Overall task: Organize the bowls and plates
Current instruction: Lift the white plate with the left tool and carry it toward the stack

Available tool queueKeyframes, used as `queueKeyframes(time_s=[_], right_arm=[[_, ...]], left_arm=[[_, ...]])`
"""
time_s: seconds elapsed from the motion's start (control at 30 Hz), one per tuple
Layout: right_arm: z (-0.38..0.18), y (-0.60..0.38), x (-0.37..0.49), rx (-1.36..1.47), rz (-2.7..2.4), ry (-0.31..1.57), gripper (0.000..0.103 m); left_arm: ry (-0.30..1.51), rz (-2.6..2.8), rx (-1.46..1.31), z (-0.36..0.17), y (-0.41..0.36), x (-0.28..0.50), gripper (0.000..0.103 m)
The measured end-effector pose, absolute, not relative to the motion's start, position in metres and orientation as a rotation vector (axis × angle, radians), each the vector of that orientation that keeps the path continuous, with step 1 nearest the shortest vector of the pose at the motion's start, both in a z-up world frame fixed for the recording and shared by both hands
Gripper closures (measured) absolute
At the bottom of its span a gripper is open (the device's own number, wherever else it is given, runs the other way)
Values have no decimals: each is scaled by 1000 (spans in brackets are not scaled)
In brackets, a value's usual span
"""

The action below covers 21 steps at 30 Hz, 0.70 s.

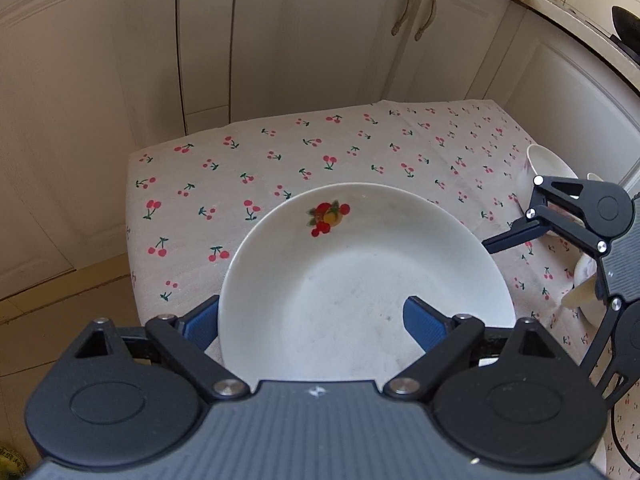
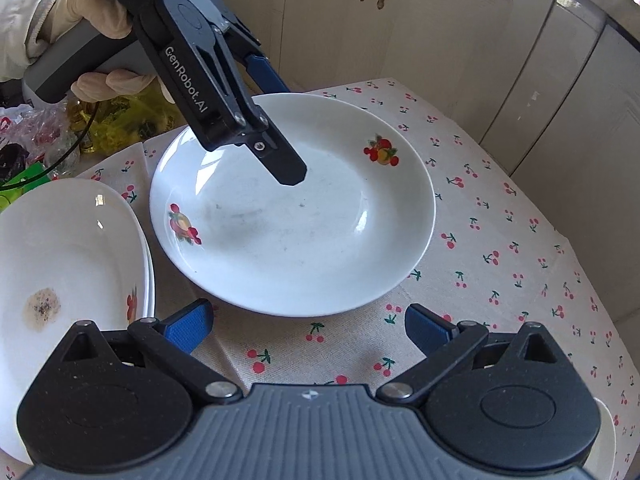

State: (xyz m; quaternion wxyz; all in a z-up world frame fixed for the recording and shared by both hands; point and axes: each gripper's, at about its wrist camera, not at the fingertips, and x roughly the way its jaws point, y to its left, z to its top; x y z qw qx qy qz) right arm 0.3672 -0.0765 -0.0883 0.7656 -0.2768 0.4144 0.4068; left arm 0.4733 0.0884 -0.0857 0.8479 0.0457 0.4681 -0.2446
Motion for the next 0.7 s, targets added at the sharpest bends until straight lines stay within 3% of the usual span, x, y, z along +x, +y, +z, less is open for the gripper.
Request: queueKeyframes(time_s=[0.7], right_arm=[[-94, -64, 383, -607, 915, 964, 0]], left_arm=[[1028, -551, 107, -94, 80, 488, 10]])
